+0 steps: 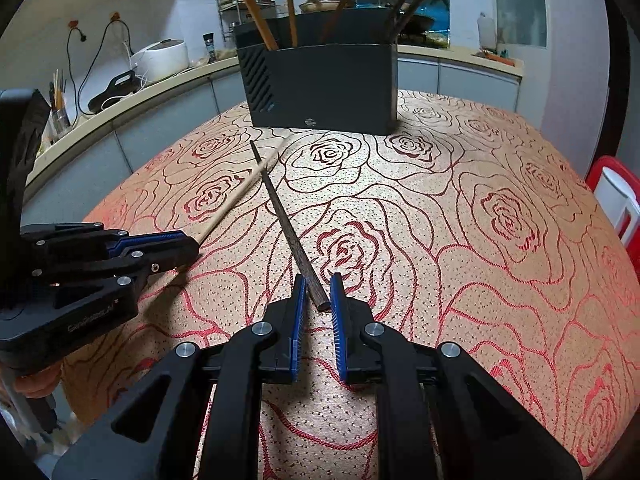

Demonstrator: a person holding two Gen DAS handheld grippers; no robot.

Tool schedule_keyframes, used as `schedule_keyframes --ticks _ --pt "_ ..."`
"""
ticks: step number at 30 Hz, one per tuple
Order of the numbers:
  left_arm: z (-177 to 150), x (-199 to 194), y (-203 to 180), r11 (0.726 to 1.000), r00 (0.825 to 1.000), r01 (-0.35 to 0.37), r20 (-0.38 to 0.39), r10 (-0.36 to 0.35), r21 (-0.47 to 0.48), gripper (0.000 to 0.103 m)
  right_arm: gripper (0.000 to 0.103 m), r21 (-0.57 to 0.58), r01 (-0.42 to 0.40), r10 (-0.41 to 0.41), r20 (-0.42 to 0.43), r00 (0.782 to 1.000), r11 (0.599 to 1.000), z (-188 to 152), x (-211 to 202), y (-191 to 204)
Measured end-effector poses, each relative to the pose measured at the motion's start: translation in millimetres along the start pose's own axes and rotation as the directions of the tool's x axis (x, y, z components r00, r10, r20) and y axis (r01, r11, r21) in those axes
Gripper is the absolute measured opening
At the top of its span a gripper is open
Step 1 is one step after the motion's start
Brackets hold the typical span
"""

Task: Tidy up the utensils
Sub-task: 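Grasp the last light wooden chopstick with the left tool while the right tool holds its chopstick, then carry both held chopsticks to the green holder and lower them in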

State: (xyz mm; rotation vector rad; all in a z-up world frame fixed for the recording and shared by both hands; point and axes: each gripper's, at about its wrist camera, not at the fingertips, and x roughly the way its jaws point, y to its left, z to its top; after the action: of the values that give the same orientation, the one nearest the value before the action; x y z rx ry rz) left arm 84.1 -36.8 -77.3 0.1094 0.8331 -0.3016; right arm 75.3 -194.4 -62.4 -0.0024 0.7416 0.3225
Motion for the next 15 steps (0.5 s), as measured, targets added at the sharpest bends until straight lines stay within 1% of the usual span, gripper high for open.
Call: schedule_keyframes --ticks 4,8,10,14,15 --pt "1 -6 5 1.0 1.0 -0.008 0.003 0.008 -0.009 0.007 0.011 -0.005 -0.008 0.008 -0.001 1.0 1.0 0 0 2" --pt "7 -24 16 0.999 0.999 -0.026 0.045 0.027 -0.02 0.007 0.01 0.023 -0.038 0.038 -0.008 0.999 0.999 4 -3 0" --pt "11 -36 21 0.999 0.997 -0.038 0.073 0.04 -0.02 0.007 0.009 0.032 -0.044 0.044 0.008 0.999 0.998 8 -9 -1" --pt "20 -62 33 0.998 0.989 -0.063 0.13 0.065 -0.023 0.006 0.008 0.058 -0.063 0.058 0.077 0.995 0.996 22 -32 -7" --pt "22 -67 35 0.997 0.987 -0.067 0.142 0.069 -0.024 0.0 0.008 0.063 -0.068 0.062 0.091 0.994 0.996 25 -37 -9"
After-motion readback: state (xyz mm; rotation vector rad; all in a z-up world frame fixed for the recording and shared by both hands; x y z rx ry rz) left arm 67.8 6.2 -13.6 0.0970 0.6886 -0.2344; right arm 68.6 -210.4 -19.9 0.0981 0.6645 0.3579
